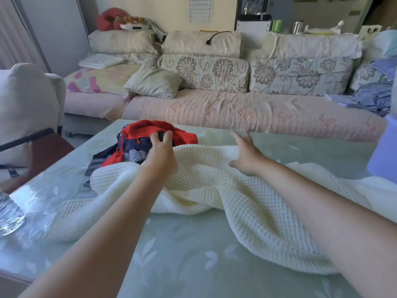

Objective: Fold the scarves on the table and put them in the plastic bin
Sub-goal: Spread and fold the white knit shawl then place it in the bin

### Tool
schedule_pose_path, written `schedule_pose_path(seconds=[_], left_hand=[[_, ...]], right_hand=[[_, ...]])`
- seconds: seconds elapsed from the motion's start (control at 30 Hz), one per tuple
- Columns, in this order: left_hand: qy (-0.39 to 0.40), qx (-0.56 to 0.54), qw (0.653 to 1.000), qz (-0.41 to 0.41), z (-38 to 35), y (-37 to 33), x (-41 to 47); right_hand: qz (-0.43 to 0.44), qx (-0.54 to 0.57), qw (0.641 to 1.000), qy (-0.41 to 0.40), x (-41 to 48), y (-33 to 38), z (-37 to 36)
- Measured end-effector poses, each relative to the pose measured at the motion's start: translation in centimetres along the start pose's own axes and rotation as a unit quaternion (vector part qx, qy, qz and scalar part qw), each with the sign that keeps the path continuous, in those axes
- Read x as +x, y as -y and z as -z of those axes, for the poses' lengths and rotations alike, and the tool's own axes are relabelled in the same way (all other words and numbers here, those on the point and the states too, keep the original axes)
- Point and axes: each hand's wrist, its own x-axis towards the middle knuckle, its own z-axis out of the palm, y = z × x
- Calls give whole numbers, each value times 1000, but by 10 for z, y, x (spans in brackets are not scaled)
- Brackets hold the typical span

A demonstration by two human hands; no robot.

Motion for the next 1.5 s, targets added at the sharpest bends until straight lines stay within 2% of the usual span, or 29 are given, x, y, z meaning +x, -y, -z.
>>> schedule_pose_path(seconds=[0.07, 0.13, 0.2, 0.23, 0.27, 0.33, 0.4, 0.5, 0.57, 0.63, 0.7, 0.77, 0.83, 0.9, 0.97, 1.03, 1.1, 1.13, 1.17, 1.2, 1.23, 1.3, 1.33, 1.37, 1.4, 1.43, 1.5], left_hand=[[28, -6, 998, -57, -6, -7, -16], [122, 1, 985, -124, -10, -11, -39], [264, 1, 956, -131, -16, -12, -63], [310, 17, 942, -125, -20, -11, -72], [320, 37, 938, -127, -24, -9, -81], [268, 44, 953, -132, -33, 0, -88], [221, 50, 965, -130, -38, 6, -93], [201, 95, 967, -121, -38, 4, -102], [204, 138, 963, -109, -40, 1, -105], [178, 147, 968, -102, -42, -2, -103], [132, 97, 983, -85, -40, -5, -100], [93, 53, 991, -77, -32, -8, -98], [50, 50, 993, -91, -15, -8, -95], [25, 24, 995, -91, 8, -3, -91], [62, -90, 993, -34, 33, 2, -92], [138, -140, 980, 34, 53, 9, -99], [284, -32, 952, 106, 64, 14, -110], [379, 21, 913, 151, 66, 15, -118], [454, 45, 870, 187, 65, 13, -124], [482, 47, 853, 194, 61, 9, -126], [466, 62, 867, 166, 56, 4, -124], [336, 105, 935, 40, 40, -13, -117], [247, 111, 962, -26, 29, -22, -113], [173, 86, 979, -68, 19, -33, -111], [132, 43, 987, -84, 9, -43, -110], [126, 14, 988, -88, -2, -48, -108], [194, 26, 979, -55, -28, -46, -104]], right_hand=[[29, -23, 999, 24, -16, 2, -6], [74, -12, 997, -8, -40, -1, -9], [107, 15, 994, -32, -71, -7, -11], [119, 14, 992, -29, -87, -11, -12], [129, -3, 992, -10, -106, -14, -11], [148, -96, 983, 57, -136, -20, -11], [152, -221, 958, 99, -157, -27, -14], [123, -281, 947, 98, -171, -34, -19], [128, -263, 955, 48, -176, -34, -19], [97, -176, 979, -26, -177, -34, -16], [60, -56, 992, -92, -178, -34, -7], [51, 18, 993, -104, -180, -33, 1], [55, 55, 996, -49, -183, -35, 4], [57, 27, 998, 30, -188, -36, 5], [61, -15, 991, 115, -192, -32, 4], [70, -31, 971, 228, -197, -20, 3], [54, 29, 934, 351, -205, -7, 5], [37, 79, 911, 404, -207, -3, 5], [26, 122, 897, 423, -208, 1, 6], [28, 151, 905, 397, -206, 2, 6], [36, 159, 932, 325, -202, 2, 5], [43, 118, 988, 93, -189, -4, 4], [37, 85, 996, -13, -181, -10, 4], [30, 61, 994, -81, -173, -17, 4], [27, 35, 993, -110, -166, -26, 3], [25, 1, 994, -106, -158, -38, 0], [-2, -81, 996, -29, -144, -64, -9]])
